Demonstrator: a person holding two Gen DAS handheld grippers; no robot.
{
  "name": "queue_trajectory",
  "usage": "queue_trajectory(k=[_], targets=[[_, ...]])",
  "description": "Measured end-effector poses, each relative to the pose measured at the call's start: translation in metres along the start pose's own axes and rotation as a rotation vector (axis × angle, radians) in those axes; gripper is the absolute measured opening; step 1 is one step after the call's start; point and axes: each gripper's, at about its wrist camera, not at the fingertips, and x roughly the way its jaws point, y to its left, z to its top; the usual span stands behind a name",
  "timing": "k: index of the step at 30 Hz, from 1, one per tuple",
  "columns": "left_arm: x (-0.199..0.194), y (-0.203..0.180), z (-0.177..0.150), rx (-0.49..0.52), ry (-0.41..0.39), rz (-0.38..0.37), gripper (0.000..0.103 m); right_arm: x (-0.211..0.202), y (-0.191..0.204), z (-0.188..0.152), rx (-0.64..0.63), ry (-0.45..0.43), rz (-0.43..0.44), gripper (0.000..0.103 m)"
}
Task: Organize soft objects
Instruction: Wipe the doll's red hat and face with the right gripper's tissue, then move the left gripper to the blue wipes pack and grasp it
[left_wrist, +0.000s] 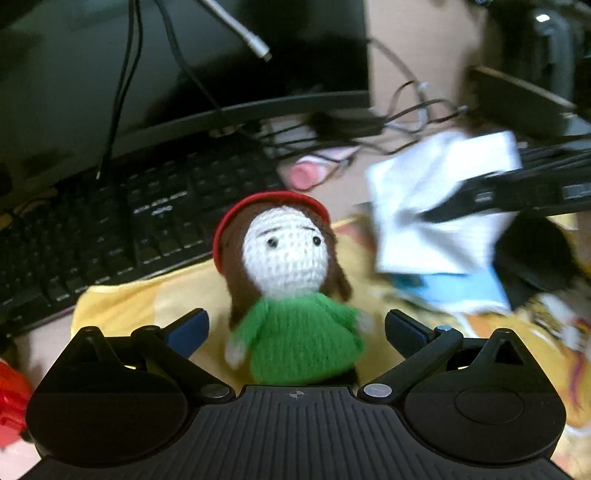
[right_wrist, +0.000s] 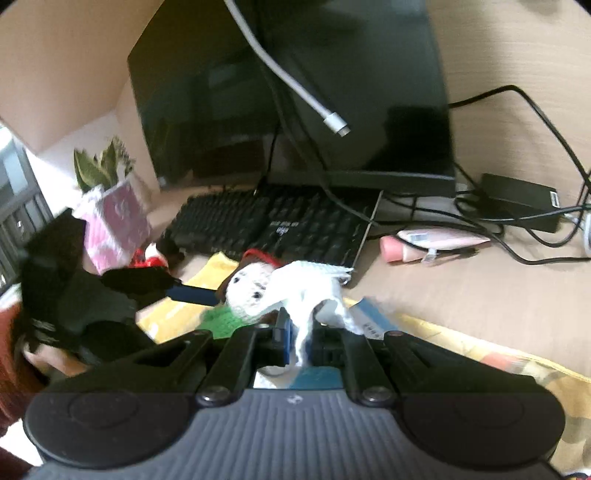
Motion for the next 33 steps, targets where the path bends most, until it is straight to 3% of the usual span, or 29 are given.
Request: queue_trajectory(k=[4,5,6,7,12,17,22,25,27,29,33], targets=[[0.015,0.003,0.008,-0.037,-0.001,0.028,0.103,-0.007,-0.004,0.001,0.0,-0.025,0.005,0.009],[0.017,0.003,0.009,-0.044,-0.002,0.033,0.1,-0.009,-0.005,0.001,0.002,-0.03,0.006,0.009],[0.019,0.005,0.01,-0.055,0.003,0.027,0.082,-0.01,-0.006,0.001,0.006,-0.033,0.003,0.009],[0.019,0.007,0.009,-0.071,0.012,0.009,0.078,-0.012,-0.008,0.001,0.011,-0.036,0.002,0.011],[0.003,0.018,0.005,-0.101,0.014,-0.013,0.071,-0.014,-0.008,0.002,0.013,-0.046,-0.003,0.013],[-0.013,0.035,-0.003,-0.088,0.019,0.095,0.07,-0.012,-0.006,0.002,-0.002,-0.04,-0.002,0.013],[-0.015,0.053,-0.011,-0.144,0.046,0.106,0.076,-0.009,-0.007,0.001,0.001,-0.029,-0.013,0.013],[-0.035,0.046,-0.003,-0.117,-0.034,0.151,0.09,-0.01,-0.01,0.002,0.014,-0.033,-0.023,0.013],[-0.055,0.035,0.007,-0.092,-0.117,0.171,0.094,-0.014,-0.013,0.004,0.025,-0.049,-0.03,0.013],[-0.067,0.02,0.019,-0.065,-0.174,0.106,0.096,-0.02,-0.017,0.007,0.038,-0.07,-0.036,0.013],[-0.047,-0.026,0.033,0.014,-0.109,-0.109,0.099,-0.03,-0.023,0.01,0.062,-0.102,-0.05,0.013]])
